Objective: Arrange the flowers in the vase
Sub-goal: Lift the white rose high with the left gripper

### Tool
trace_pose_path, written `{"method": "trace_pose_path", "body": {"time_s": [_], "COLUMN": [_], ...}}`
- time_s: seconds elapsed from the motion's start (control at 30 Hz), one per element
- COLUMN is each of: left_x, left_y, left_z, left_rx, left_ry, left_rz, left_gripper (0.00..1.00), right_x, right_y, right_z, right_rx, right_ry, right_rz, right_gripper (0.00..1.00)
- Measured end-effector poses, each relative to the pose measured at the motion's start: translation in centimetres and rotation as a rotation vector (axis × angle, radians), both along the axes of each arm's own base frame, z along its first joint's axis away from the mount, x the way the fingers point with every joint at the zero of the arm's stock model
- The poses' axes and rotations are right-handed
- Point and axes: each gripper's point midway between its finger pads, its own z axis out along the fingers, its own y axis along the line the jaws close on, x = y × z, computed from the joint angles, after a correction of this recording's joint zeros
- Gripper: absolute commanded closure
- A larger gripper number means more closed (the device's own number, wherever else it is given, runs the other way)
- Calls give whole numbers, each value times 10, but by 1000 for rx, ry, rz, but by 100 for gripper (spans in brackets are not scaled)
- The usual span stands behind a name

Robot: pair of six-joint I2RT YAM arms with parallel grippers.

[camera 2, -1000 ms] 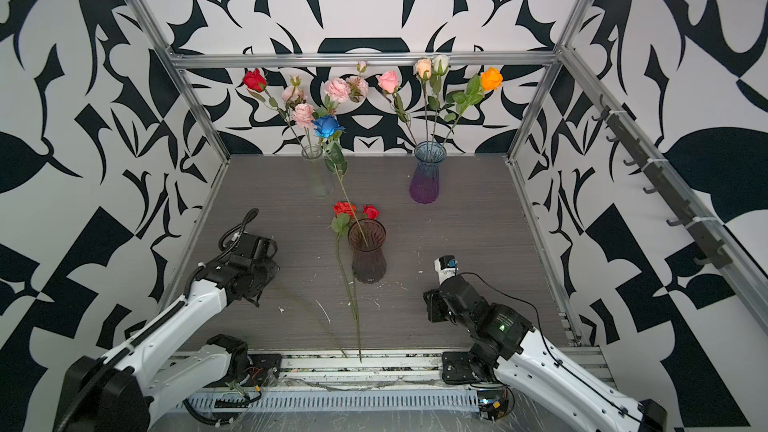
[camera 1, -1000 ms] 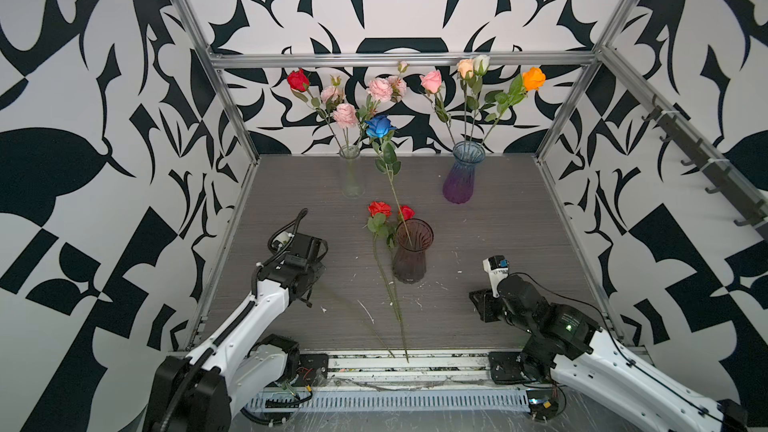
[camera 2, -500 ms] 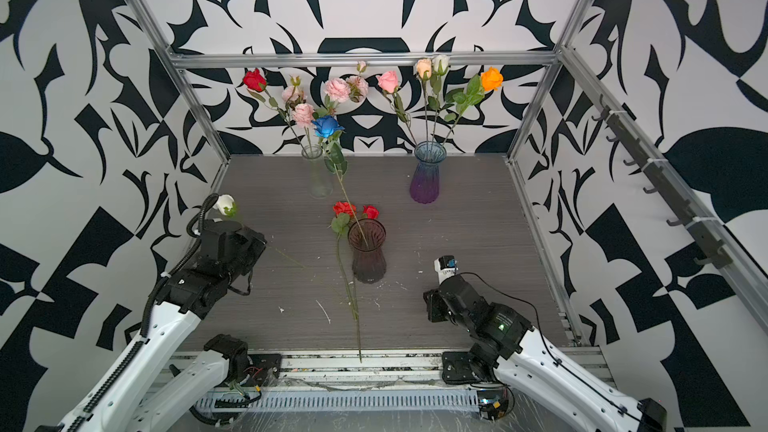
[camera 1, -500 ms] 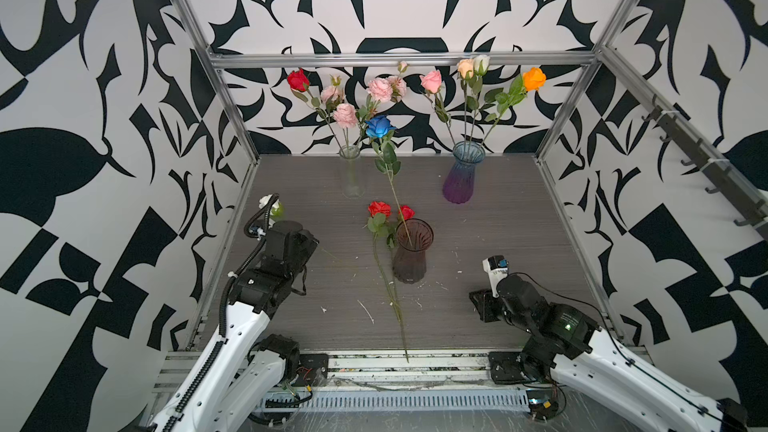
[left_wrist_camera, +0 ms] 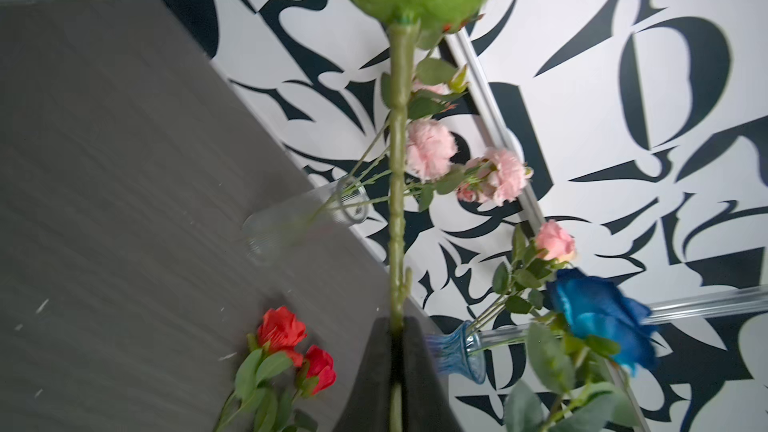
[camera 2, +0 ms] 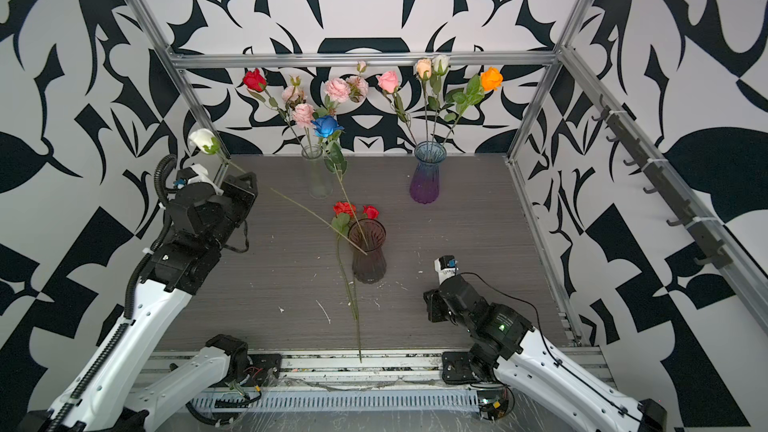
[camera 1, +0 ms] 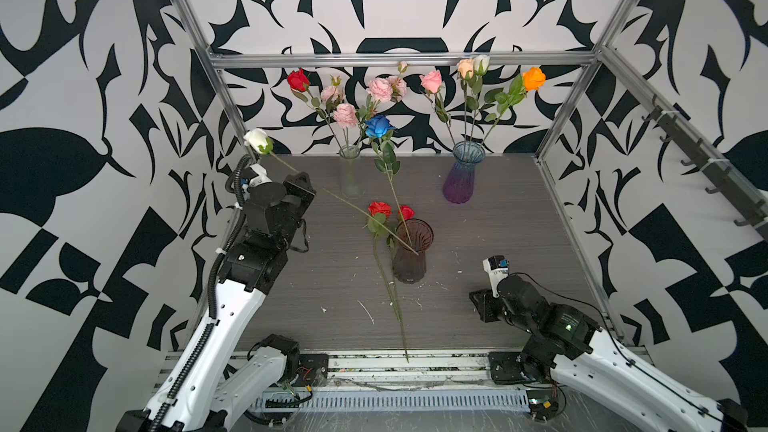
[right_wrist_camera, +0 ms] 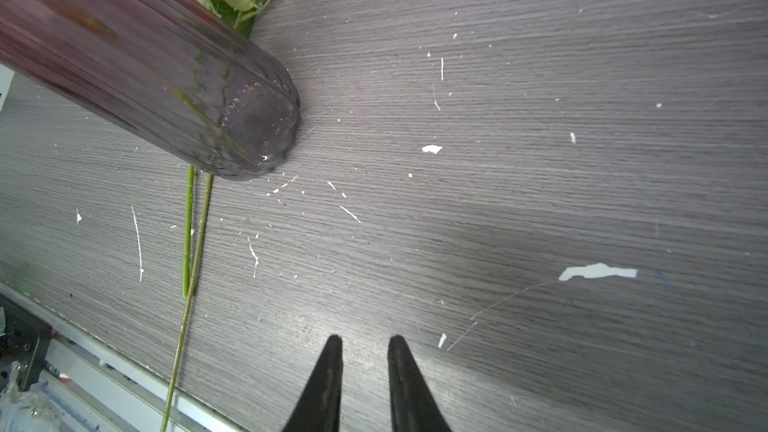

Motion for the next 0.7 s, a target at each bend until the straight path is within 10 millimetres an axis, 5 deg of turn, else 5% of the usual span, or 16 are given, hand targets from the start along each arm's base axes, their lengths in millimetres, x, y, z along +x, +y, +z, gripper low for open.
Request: {"method": "trace_pose_path", "body": {"time_s": [0.3,0.7], "left_x": [22,23], "left_y": [-11,-28], "left_z": [24,42], "left_rx": [56,212], "left_ry": [-84,-182], "left_rz": [-27,-129], "left_gripper": [97,100], "right_x": [0,0], "right_y": [0,0], "right_z": [0,0], "right_rx": [-1,0], "right_ry": [0,0], "right_rz": [1,1], "right_gripper": [76,76]}}
